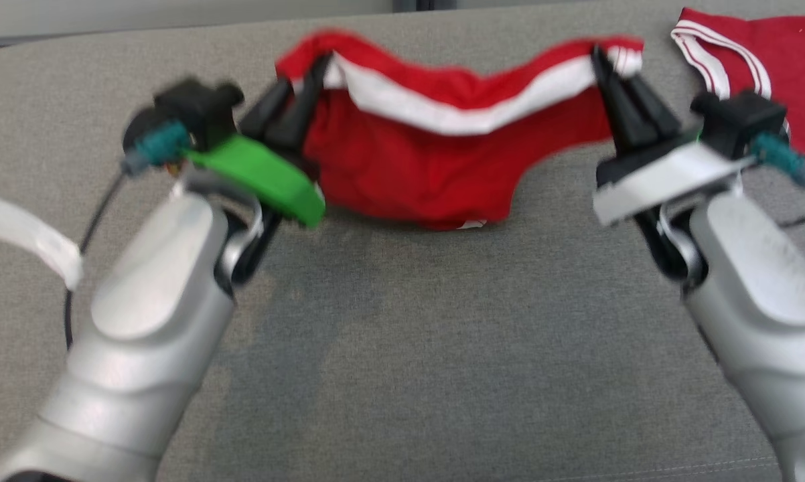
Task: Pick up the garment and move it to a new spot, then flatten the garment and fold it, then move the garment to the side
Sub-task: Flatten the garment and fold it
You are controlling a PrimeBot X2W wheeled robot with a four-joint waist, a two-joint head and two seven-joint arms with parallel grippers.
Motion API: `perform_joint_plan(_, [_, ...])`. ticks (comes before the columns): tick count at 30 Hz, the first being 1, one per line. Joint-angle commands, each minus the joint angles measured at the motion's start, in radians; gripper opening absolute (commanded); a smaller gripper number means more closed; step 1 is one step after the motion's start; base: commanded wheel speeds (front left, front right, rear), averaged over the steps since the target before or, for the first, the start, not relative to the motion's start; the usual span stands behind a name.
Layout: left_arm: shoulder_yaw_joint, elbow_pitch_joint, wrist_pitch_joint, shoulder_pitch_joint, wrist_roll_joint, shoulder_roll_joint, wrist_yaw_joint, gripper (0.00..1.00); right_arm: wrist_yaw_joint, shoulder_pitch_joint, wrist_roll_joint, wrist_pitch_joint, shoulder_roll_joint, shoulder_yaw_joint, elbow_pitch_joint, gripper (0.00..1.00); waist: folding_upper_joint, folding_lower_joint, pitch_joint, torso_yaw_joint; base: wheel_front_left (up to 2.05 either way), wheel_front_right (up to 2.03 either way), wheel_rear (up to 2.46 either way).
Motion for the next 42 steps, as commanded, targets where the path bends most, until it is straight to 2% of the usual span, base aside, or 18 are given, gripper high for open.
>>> perform_joint_plan(1, [0.008, 0.015, 0.015, -0.09, -0.02, -0.005, -0.002, 0.0, -0.001, -0.095, 0.023, 0.002, -0.005, 0.008, 0.034, 0.0, 0.0, -0.0001, 0.102, 0.004, 0.0, 0.0, 0.0])
perform_joint_plan(6, [0.038, 0.115, 0.062, -0.43, -0.095, -0.032, -0.002, 0.0, -0.001, -0.463, 0.15, 0.039, 0.008, -0.006, 0.199, 0.0, 0.0, -0.0001, 0.214, -0.008, 0.0, 0.0, 0.0])
perform_joint_plan(10, [0.032, 0.211, 0.07, -0.647, -0.113, -0.043, -0.002, 0.0, -0.001, -0.702, 0.231, 0.05, 0.036, -0.007, 0.293, 0.0, 0.0, -0.0001, 0.269, -0.032, 0.0, 0.0, 0.0])
perform_joint_plan(16, [0.006, 0.288, 0.022, -0.866, -0.166, -0.07, -0.002, 0.0, -0.001, -0.922, 0.279, 0.028, 0.012, 0.03, 0.372, 0.0, 0.0, -0.0001, 0.297, -0.04, 0.0, 0.0, 0.0])
perform_joint_plan(19, [-0.03, 0.311, -0.012, -0.883, -0.188, -0.073, -0.002, 0.0, -0.001, -0.934, 0.297, 0.015, -0.009, 0.078, 0.388, 0.0, 0.0, -0.0001, 0.301, -0.036, 0.0, 0.0, 0.0])
perform_joint_plan(25, [-0.11, 0.308, -0.078, -0.731, -0.23, -0.05, -0.002, 0.0, -0.001, -0.796, 0.342, 0.001, -0.057, 0.203, 0.383, 0.0, 0.0, -0.0001, 0.29, -0.03, 0.0, 0.0, 0.0])
perform_joint_plan(30, [-0.116, 0.269, -0.104, -0.472, -0.28, -0.053, -0.002, 0.0, -0.001, -0.59, 0.371, -0.002, -0.109, 0.291, 0.31, 0.0, 0.0, -0.0001, 0.257, -0.022, 0.0, 0.0, 0.0])
perform_joint_plan(32, [-0.102, 0.231, -0.106, -0.369, -0.264, -0.045, -0.002, 0.0, -0.001, -0.49, 0.368, -0.002, -0.131, 0.307, 0.265, 0.0, 0.0, -0.0001, 0.241, -0.021, 0.0, 0.0, 0.0])
perform_joint_plan(38, [-0.037, 0.085, -0.105, -0.024, -0.174, -0.021, 0.019, 0.0, -0.001, -0.201, 0.388, -0.002, -0.18, 0.276, 0.117, 0.0, 0.0, -0.0001, 0.185, -0.027, 0.0, 0.0, 0.0])
perform_joint_plan(42, [-0.041, 0.014, -0.106, 0.174, -0.113, -0.001, 0.033, 0.0, -0.001, -0.009, 0.392, -0.002, -0.202, 0.23, 0.03, 0.0, 0.0, -0.0001, 0.139, -0.025, 0.0, 0.0, 0.0])
